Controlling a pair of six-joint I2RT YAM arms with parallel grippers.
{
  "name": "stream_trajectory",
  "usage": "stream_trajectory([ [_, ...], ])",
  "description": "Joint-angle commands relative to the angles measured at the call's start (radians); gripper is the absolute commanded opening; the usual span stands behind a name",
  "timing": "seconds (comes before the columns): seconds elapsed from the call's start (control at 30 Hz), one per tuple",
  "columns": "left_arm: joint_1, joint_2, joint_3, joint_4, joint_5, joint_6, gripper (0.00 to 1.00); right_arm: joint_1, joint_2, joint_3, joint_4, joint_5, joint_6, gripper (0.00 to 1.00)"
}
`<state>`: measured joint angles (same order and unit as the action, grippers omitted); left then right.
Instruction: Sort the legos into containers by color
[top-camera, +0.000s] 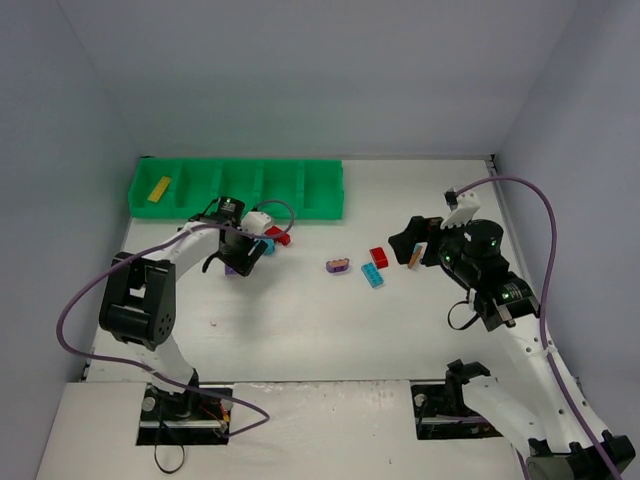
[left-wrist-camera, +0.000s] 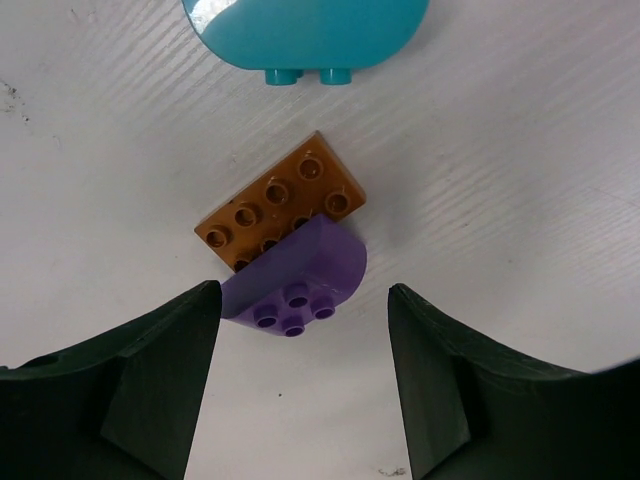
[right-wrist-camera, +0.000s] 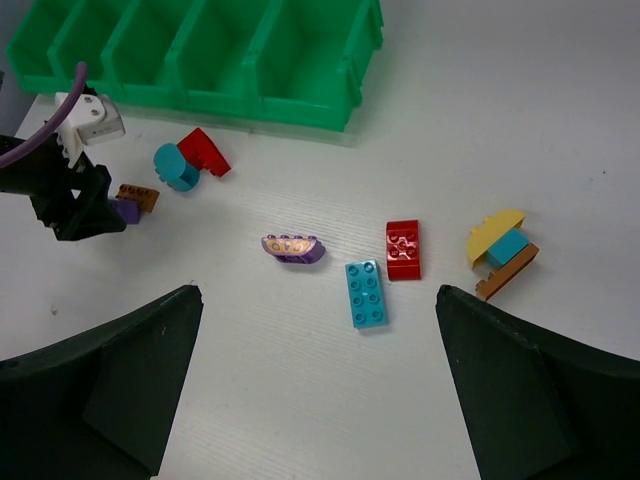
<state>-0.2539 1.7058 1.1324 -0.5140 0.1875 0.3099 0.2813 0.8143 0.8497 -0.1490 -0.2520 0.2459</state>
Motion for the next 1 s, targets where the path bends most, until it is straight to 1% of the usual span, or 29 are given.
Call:
stream_trajectory([
  [0.0, -0.016, -0.034, -0.022, 0.048, -0.075, -0.008, 0.62, 0.001, -0.006, 0.002, 0.040, -0.012, 0.007, 1.00],
  [0.17, -0.025, -0.031, -0.033, 0.022, -0.086, -0.058, 0.61, 0.001, 0.002, 0.006, 0.040, -0.007, 0.001, 1.00],
  [0.27, -0.031, -0.040, -0.066, 0.031, -0.094, -0.087, 0.58, 0.001, 0.005, 0.003, 0.042, -0.001, 0.004, 1.00],
  [0.37, -0.035, -0.055, -0.079, 0.011, -0.097, -0.118, 0.48, 0.001, 0.006, 0.005, 0.042, 0.002, 0.004, 1.00],
  [0.4, -0.036, -0.066, -0.082, -0.001, -0.094, -0.129, 0.40, 0.001, 0.005, 0.005, 0.042, 0.005, 0.004, 1.00],
  [0.43, -0.038, -0.090, -0.088, -0.004, -0.089, -0.140, 0.36, 0.001, 0.002, 0.005, 0.042, 0.008, 0.003, 1.00],
  [0.53, -0.038, -0.155, -0.106, -0.012, -0.079, -0.193, 0.29, -0.001, 0.002, 0.003, 0.042, 0.019, -0.002, 1.00],
  [0.63, -0.038, -0.214, -0.105, -0.021, -0.088, -0.225, 0.25, 0.001, 0.008, 0.003, 0.042, 0.019, 0.000, 1.00],
  [0.73, -0.030, -0.268, -0.085, -0.023, -0.118, -0.258, 0.24, 0.001, 0.013, 0.009, 0.043, 0.022, -0.002, 1.00],
  [0.83, -0.005, -0.272, -0.020, 0.000, -0.129, -0.294, 0.24, 0.001, 0.022, 0.014, 0.045, 0.022, -0.008, 1.00],
  [0.87, 0.030, -0.262, 0.028, 0.020, -0.129, -0.298, 0.24, 0.001, 0.026, 0.015, 0.045, 0.022, -0.008, 1.00],
  [0.93, 0.071, -0.212, 0.085, 0.043, -0.155, -0.357, 0.24, 0.001, 0.029, 0.015, 0.048, 0.020, -0.008, 1.00],
  [0.97, 0.115, -0.193, 0.113, 0.057, -0.158, -0.371, 0.24, 0.001, 0.031, 0.017, 0.048, 0.019, -0.007, 1.00],
])
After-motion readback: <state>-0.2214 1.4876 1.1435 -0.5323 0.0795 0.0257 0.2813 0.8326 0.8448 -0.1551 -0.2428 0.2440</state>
